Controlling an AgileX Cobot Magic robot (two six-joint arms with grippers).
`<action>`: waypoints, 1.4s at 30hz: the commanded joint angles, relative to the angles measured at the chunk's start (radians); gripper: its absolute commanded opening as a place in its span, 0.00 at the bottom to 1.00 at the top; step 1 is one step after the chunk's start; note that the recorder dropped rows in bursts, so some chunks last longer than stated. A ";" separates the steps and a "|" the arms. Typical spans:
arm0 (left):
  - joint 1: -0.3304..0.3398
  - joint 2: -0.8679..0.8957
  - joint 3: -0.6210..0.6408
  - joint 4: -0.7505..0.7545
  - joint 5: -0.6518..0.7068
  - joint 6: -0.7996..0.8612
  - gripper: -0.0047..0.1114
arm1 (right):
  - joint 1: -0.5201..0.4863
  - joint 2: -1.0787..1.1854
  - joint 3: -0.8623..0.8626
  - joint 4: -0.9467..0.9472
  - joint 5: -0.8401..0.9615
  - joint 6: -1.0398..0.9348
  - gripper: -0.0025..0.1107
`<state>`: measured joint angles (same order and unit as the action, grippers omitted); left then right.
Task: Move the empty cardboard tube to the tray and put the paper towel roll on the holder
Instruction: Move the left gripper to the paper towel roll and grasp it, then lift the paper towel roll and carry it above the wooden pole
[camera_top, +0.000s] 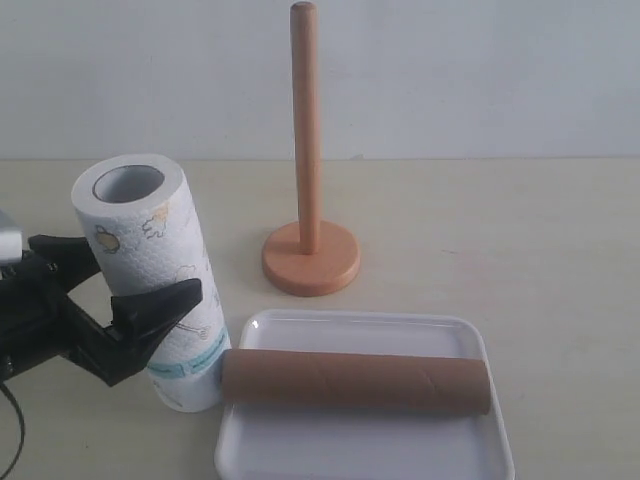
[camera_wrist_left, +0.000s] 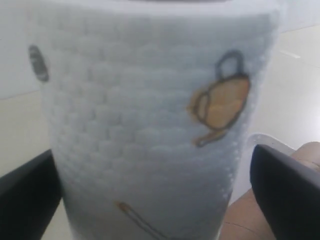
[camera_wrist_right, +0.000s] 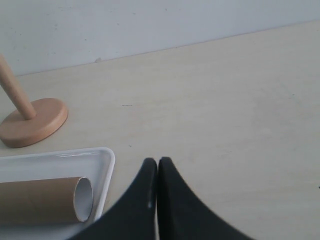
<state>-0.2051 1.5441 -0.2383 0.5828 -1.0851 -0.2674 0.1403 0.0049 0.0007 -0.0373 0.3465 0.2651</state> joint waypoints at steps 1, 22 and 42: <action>-0.003 0.071 -0.039 0.025 -0.018 0.030 0.84 | -0.002 -0.005 -0.001 0.001 -0.005 -0.002 0.02; -0.003 0.132 -0.105 -0.016 -0.095 0.004 0.08 | -0.002 -0.005 -0.001 0.001 -0.021 -0.002 0.02; -0.003 -0.397 -0.504 0.273 0.508 -0.637 0.08 | -0.002 -0.005 -0.001 0.001 -0.021 -0.002 0.02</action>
<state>-0.2051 1.1738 -0.6640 0.7835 -0.5705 -0.7728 0.1403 0.0049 0.0007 -0.0353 0.3344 0.2651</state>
